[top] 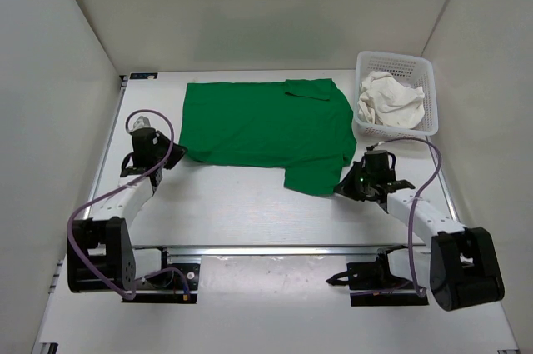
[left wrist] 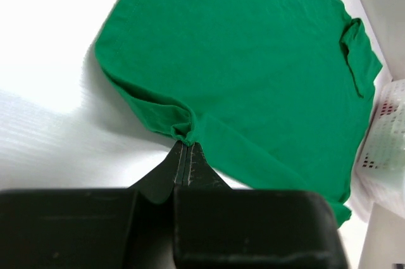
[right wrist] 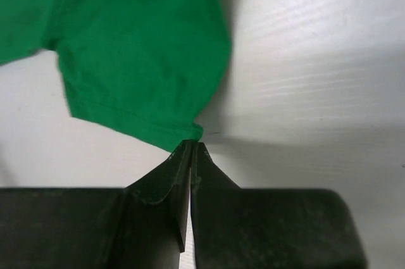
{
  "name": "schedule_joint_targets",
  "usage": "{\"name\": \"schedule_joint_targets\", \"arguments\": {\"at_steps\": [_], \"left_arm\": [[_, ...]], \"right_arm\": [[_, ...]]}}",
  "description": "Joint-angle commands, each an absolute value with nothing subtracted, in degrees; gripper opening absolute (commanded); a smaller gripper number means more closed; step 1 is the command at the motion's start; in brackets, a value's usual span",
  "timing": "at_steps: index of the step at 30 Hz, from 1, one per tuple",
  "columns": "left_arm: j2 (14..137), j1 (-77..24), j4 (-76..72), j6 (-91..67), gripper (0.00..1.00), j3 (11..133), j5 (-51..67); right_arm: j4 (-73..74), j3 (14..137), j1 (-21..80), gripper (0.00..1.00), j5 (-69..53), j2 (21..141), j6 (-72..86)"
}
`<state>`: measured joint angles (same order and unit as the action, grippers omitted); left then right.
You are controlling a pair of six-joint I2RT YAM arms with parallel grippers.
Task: Fold and stack the t-shirts
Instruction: Flatten out the tshirt
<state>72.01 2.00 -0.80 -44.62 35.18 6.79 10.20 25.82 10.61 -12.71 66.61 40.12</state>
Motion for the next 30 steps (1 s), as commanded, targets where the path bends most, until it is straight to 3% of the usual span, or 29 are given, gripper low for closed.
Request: {"name": "schedule_joint_targets", "arguments": {"at_steps": [1, 7, 11, 17, 25, 28, 30], "left_arm": [[66.64, 2.28, 3.24, -41.14, 0.00, 36.82, 4.84], [61.00, 4.92, 9.57, -37.53, 0.00, 33.14, 4.31], [58.36, 4.13, 13.08, -35.87, 0.00, 36.02, 7.20], [59.59, 4.22, 18.71, -33.92, 0.00, 62.81, 12.47], [64.33, 2.64, 29.61, -31.12, 0.00, 103.05, 7.66], [66.26, 1.41, 32.08, -29.01, 0.00, 109.67, 2.57], [67.67, 1.67, 32.78, -28.83, 0.00, 110.04, 1.93]], "right_arm": [[15.20, 29.44, 11.69, 0.00, -10.46, 60.66, 36.83], [24.42, 22.87, 10.64, 0.00, -11.69, 48.63, 36.21], [29.60, 26.18, 10.02, 0.00, -12.66, 42.11, 34.81], [39.36, 57.26, 19.32, 0.00, 4.26, 48.77, 25.51], [51.14, 120.06, 28.28, 0.00, 16.33, 70.37, 14.08], [50.98, 135.22, 37.40, 0.00, 24.76, 77.32, 9.25], [43.46, 133.08, 41.92, 0.00, 30.39, 77.70, 5.02]]}}
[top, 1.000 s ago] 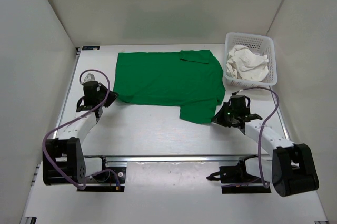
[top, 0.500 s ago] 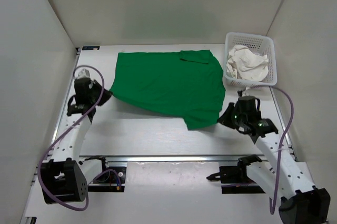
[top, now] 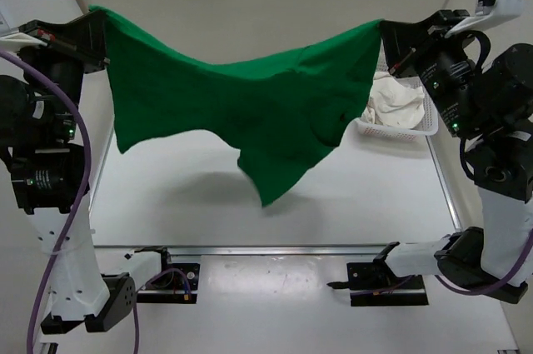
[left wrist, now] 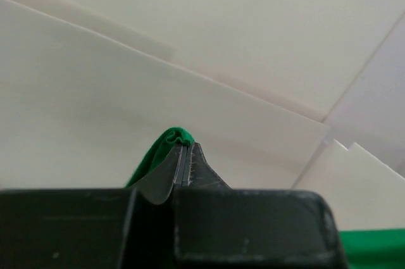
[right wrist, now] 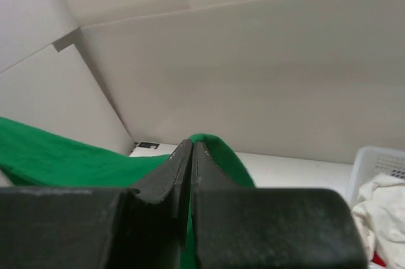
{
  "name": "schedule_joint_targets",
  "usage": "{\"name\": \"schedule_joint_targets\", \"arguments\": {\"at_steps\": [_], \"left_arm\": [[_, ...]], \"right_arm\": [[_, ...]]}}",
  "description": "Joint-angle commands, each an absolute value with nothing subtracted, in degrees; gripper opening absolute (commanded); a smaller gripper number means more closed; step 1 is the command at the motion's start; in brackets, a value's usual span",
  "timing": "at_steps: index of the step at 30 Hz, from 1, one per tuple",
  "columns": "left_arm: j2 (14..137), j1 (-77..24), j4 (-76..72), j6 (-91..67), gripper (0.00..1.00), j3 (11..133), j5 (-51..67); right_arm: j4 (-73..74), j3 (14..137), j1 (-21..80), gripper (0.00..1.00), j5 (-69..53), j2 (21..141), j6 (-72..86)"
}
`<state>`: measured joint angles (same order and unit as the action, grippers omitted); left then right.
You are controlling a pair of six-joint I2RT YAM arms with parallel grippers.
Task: Fold and stack the t-shirts
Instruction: Flatten out the tshirt
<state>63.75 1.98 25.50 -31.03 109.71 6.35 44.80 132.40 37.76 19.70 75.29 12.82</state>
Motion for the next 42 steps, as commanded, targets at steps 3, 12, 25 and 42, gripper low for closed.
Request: {"name": "schedule_joint_targets", "arguments": {"at_steps": [3, 12, 25, 42], "left_arm": [[69.25, 4.81, 29.81, -30.66, 0.00, 103.47, 4.98], [92.10, 6.94, 23.55, -34.44, 0.00, 100.22, 9.20], [102.75, 12.74, 26.37, -39.64, 0.00, 124.45, 14.41], [72.45, 11.17, 11.53, -31.64, 0.00, 63.87, 0.10]], "right_arm": [[40.69, 132.44, 33.02, 0.01, 20.46, 81.20, 3.86], [36.86, 141.91, 9.94, 0.00, -9.04, 112.68, 11.85], [19.24, 144.58, 3.08, 0.00, -14.58, 107.23, 22.32], [17.85, 72.84, 10.98, 0.00, -4.83, 75.78, 15.91]]}}
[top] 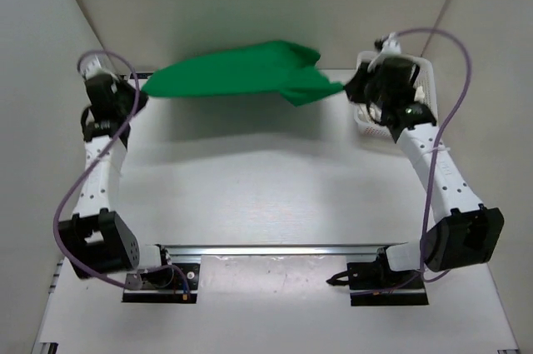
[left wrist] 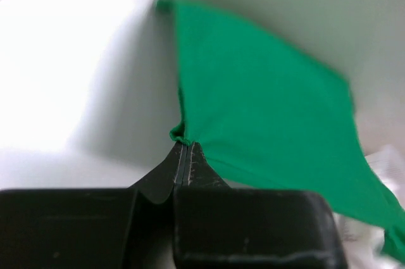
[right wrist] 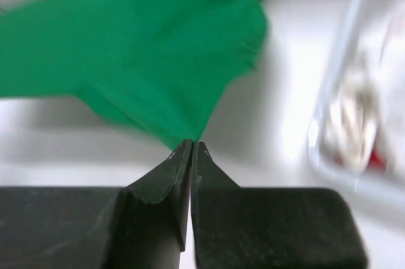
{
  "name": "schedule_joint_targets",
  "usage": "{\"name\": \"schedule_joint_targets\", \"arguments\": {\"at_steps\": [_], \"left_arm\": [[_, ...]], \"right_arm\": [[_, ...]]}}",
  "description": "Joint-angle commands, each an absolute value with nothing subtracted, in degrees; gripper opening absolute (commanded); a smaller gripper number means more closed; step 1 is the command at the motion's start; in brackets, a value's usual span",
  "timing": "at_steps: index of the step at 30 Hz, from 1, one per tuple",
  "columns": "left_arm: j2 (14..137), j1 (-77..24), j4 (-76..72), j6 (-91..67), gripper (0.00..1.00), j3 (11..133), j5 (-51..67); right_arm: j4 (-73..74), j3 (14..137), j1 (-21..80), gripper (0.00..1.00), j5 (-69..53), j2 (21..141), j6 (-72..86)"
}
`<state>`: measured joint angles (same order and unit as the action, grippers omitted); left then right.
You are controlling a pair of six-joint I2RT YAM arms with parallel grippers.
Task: Fold and stack the t-shirts
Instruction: Flatten out the tshirt, then fold the flattened tshirt in 1/3 of the way
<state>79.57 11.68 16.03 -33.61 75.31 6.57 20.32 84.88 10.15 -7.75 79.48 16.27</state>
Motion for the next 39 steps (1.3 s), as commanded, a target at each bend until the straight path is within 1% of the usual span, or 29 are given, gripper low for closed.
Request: {"name": "schedule_joint_targets", "arguments": {"at_steps": [1, 4, 7, 10, 13, 16, 19, 21, 23, 25, 26, 27, 29, 31, 35, 39], "left_arm": [[69.99, 11.34, 11.25, -32.08, 0.00, 60.85, 0.09], [65.93, 12.47, 9.14, -34.18, 0.00, 45.13, 1.84], [62.68, 13.79, 8.62, -35.15, 0.01, 35.63, 3.86], [59.16, 14.32, 8.79, -36.03, 0.01, 29.73, 4.74], [55.48, 15.12, 10.45, -36.48, 0.01, 26.29, 6.93], [52.49, 14.77, 15.46, -33.24, 0.00, 25.67, 6.60], [47.57, 14.33, 21.17, -29.90, 0.00, 24.35, 6.07], [45.44, 12.23, 23.90, -30.14, 0.00, 24.78, 3.79], [46.57, 12.74, 23.38, -30.76, 0.00, 25.66, 5.09], [49.30, 13.97, 22.07, -31.55, 0.00, 26.98, 6.85], [51.22, 13.97, 19.97, -32.51, 0.00, 27.94, 7.46], [52.02, 13.89, 18.99, -33.30, 0.00, 28.30, 8.17], [54.39, 13.19, 16.71, -36.28, 0.00, 28.92, 7.82], [56.41, 14.41, 14.68, -38.31, 0.00, 29.09, 8.35], [59.23, 15.12, 12.23, -40.78, 0.00, 29.53, 8.17], [61.52, 15.21, 8.35, -44.29, 0.00, 29.53, 6.77]], "right_arm": [[17.84, 67.55, 11.33, 0.00, -4.92, 74.98, 16.08], [17.67, 54.72, 13.26, 0.00, -5.79, 70.06, 18.09], [18.63, 45.03, 14.24, 0.00, -7.99, 66.55, 21.17], [20.83, 37.03, 14.24, 0.00, -10.28, 61.55, 23.46], [24.69, 31.83, 13.89, 0.00, -12.65, 55.57, 24.60], [30.31, 29.89, 13.36, 0.00, -14.67, 48.19, 25.92], [35.41, 30.84, 16.25, 0.00, -14.77, 43.61, 28.56], [37.78, 31.29, 17.92, 0.00, -14.33, 42.98, 29.18], [36.57, 32.25, 16.09, 0.00, -14.68, 43.86, 27.70], [34.37, 34.27, 13.11, 0.00, -17.04, 48.58, 24.97], [30.97, 36.10, 10.22, 0.00, -18.53, 51.82, 23.74], [29.55, 36.99, 9.59, 0.00, -18.11, 53.33, 22.69], [28.13, 42.95, 9.93, 0.00, -16.44, 61.40, 21.54], [24.80, 47.34, 10.89, 0.00, -13.37, 66.68, 20.66], [22.85, 57.27, 10.64, 0.00, -12.13, 78.98, 19.60], [21.80, 65.02, 10.11, 0.00, -13.27, 87.17, 20.13]]}}
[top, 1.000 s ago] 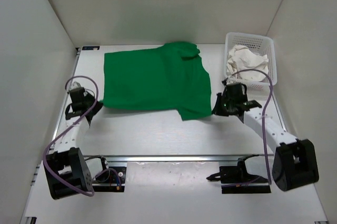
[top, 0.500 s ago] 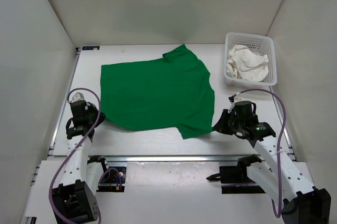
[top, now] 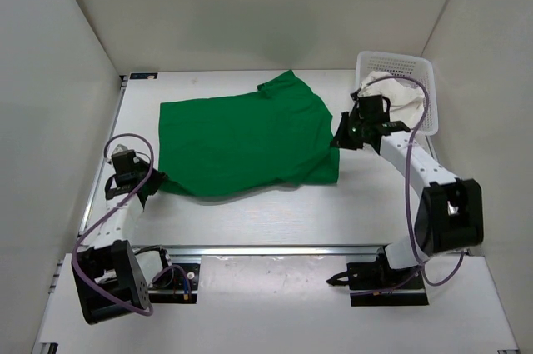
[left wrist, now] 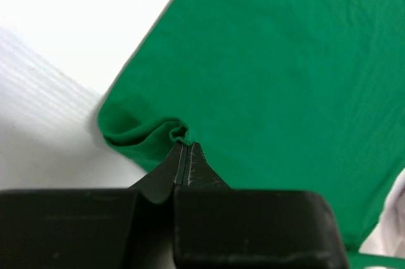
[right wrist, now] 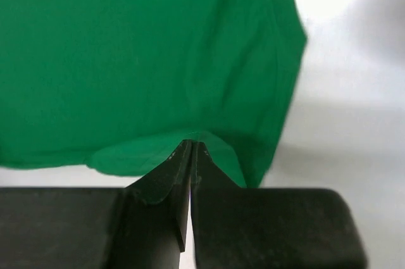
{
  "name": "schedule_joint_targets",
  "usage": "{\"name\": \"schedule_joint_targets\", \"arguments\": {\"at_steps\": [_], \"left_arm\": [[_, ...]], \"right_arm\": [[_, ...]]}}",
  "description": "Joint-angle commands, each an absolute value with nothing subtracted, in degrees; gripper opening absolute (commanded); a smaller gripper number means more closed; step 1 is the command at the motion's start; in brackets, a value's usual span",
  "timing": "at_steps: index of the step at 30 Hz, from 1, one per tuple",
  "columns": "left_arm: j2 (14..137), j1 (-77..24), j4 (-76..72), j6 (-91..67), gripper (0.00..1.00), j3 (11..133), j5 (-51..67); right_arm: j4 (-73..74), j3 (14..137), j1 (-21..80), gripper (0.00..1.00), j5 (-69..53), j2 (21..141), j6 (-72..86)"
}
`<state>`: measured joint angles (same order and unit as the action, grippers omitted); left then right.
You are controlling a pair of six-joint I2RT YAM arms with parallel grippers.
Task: Fold and stack the t-shirts
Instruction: Fold the flattened tshirt in 1/3 of the way
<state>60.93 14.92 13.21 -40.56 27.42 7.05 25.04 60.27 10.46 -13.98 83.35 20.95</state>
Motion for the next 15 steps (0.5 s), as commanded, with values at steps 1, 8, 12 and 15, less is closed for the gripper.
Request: {"name": "schedule_joint_targets", "arguments": {"at_steps": [1, 8, 12, 15], "left_arm": [[61.61, 15.64, 7.83, -44.47, 0.00, 29.36, 6.85], [65.83, 15.82, 4.75, -45.53, 0.00, 32.34, 5.01], [68.55, 16.43, 3.69, -45.97, 0.00, 33.04, 4.22], [70.92, 16.52, 2.99, -46.06, 0.00, 33.39, 4.13]], "right_arm": [[21.97, 66.17, 10.02, 0.00, -13.36, 88.41, 19.78], [22.41, 76.38, 9.58, 0.00, -14.68, 98.87, 19.25], [22.33, 80.59, 8.88, 0.00, -13.89, 102.30, 18.90], [22.50, 84.28, 8.88, 0.01, -14.41, 105.46, 18.81]]}}
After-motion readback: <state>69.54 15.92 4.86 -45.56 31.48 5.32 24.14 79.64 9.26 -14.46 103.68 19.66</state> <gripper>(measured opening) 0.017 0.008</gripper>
